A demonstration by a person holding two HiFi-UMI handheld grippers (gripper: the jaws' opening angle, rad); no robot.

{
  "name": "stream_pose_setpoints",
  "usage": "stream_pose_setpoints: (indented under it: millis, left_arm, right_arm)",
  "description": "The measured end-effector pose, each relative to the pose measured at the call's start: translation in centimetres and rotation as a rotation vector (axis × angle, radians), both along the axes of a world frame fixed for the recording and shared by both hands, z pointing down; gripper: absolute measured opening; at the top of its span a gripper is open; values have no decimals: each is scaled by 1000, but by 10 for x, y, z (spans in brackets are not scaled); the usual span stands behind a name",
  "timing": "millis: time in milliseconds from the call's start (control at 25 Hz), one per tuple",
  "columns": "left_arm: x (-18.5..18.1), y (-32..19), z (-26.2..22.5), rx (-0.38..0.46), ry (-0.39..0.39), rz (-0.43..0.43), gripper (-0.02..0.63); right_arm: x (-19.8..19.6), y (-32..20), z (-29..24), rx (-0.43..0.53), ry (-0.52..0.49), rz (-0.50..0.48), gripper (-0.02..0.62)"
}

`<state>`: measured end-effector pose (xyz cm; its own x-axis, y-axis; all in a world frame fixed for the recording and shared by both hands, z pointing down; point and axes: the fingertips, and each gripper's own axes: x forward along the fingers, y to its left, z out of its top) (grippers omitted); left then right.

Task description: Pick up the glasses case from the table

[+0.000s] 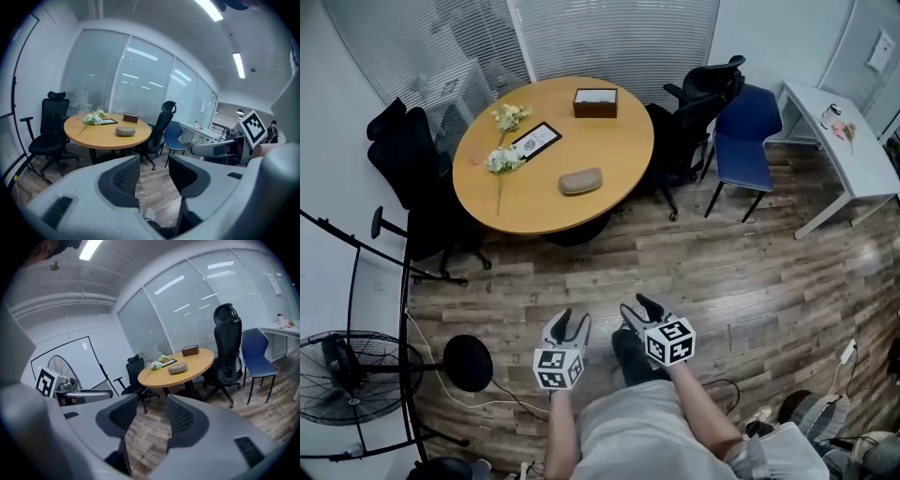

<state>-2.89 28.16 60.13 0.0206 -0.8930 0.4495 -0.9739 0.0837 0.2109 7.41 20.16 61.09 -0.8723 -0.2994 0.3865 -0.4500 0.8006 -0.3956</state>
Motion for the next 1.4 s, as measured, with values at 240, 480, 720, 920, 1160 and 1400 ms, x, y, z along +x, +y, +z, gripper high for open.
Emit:
stream_pose_setpoints:
  millis: [240, 480, 720, 920, 1160, 1400]
  left_arm:
    - [-21, -65, -11, 15, 4, 37, 179]
    - [-44, -122, -21, 25, -12, 60, 179]
    - [-68, -170, -25, 19, -37, 83, 179]
    - [-88, -202, -18, -12, -53, 95, 179]
    - [-110, -233, -16, -1, -83, 57, 183]
    - [-127, -238, -7, -7, -60, 16, 184]
  right_arm:
    - [-29, -50, -12, -1, -12, -10, 199]
    - [-56, -107, -25, 13, -34, 7, 199]
    - [-79, -159, -26, 13, -50, 1, 199]
    - [-93, -208, -22, -2, -60, 34, 199]
    - [-114, -243, -16, -7, -59, 14, 222]
    - [-128, -252, -12, -26, -63, -14, 222]
